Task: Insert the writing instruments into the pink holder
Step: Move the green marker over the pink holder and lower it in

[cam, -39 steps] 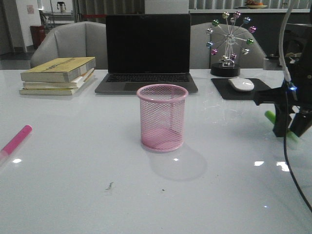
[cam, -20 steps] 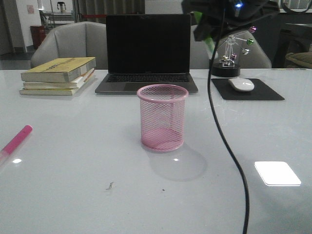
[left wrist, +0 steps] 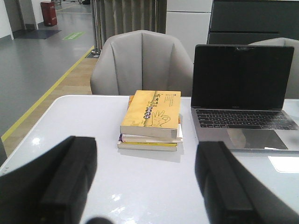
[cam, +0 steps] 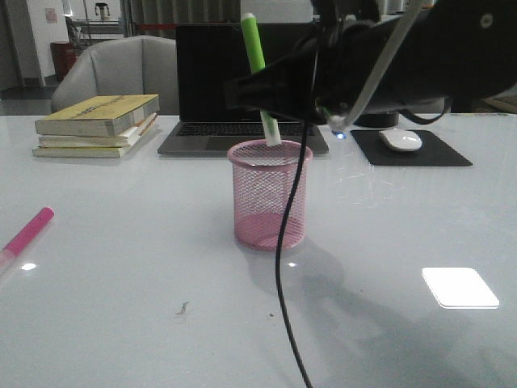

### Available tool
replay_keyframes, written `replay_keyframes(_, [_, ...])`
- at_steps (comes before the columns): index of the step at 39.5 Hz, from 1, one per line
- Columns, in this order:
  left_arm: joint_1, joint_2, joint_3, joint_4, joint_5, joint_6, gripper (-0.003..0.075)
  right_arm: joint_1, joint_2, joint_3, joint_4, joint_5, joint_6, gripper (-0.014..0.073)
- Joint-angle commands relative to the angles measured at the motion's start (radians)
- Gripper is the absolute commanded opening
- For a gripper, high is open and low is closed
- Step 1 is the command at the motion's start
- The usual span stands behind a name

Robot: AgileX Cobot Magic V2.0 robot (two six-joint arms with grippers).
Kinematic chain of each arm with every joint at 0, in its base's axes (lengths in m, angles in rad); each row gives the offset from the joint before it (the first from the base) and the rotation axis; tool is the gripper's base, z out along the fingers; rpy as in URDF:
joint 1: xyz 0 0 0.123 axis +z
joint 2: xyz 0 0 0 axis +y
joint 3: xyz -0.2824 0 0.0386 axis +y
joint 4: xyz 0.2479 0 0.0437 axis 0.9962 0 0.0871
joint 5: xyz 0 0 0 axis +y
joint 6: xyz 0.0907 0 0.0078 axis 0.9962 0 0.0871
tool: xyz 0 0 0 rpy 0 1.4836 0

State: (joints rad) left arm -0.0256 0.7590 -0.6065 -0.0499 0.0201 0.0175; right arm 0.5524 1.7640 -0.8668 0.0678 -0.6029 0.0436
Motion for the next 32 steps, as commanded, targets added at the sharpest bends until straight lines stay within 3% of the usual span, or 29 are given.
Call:
replay_keyframes(1, [-0.005, -0.003, -0.031, -0.006, -0.090, -0.009, 0.0510, 0.000, -0.006, -0.022, -0.008, -0.131, -0.009, 0.0057])
replay_keyframes(12, [-0.005, -0.003, -0.031, -0.006, -0.090, -0.009, 0.0510, 0.000, 0.020, -0.022, -0.009, -0.192, -0.009, 0.0089])
replay_keyframes(21, [-0.005, -0.003, -0.031, -0.006, -0.090, -0.009, 0.0510, 0.000, 0.015, -0.022, -0.009, -0.158, -0.009, 0.0485])
replay_keyframes(32, [-0.005, -0.003, -0.031, -0.006, -0.090, -0.009, 0.0510, -0.003, -0.106, -0.014, -0.009, 0.030, -0.011, 0.0499])
